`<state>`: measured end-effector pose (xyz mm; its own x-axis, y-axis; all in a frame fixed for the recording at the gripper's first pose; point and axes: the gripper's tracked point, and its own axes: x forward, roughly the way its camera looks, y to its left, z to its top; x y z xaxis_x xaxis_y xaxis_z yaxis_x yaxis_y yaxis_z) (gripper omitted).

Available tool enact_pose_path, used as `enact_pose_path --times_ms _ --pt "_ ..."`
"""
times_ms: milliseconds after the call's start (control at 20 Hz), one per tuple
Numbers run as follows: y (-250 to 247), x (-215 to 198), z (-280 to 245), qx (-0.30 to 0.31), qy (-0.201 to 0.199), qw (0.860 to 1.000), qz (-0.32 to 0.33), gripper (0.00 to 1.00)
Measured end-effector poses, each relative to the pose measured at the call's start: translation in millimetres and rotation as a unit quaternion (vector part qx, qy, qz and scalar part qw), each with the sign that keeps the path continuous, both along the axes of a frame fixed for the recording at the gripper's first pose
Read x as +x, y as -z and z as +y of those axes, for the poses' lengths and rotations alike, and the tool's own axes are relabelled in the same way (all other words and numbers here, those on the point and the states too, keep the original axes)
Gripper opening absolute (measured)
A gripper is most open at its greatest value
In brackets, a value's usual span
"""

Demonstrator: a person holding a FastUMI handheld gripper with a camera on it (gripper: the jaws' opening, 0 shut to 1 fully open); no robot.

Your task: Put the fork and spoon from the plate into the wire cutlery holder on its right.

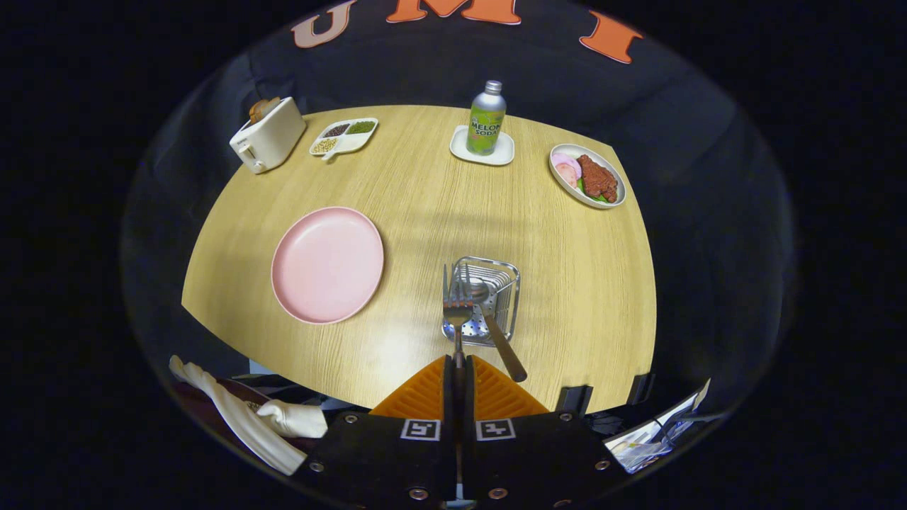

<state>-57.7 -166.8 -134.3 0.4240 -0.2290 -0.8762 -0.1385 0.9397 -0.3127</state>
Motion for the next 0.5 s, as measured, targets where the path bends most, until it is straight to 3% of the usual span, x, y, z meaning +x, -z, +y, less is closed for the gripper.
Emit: enact_pose_path --times_ms 500 --pt "14.4 21.6 -21.5 -0.055 -0.020 0.993 0.099 0.04"
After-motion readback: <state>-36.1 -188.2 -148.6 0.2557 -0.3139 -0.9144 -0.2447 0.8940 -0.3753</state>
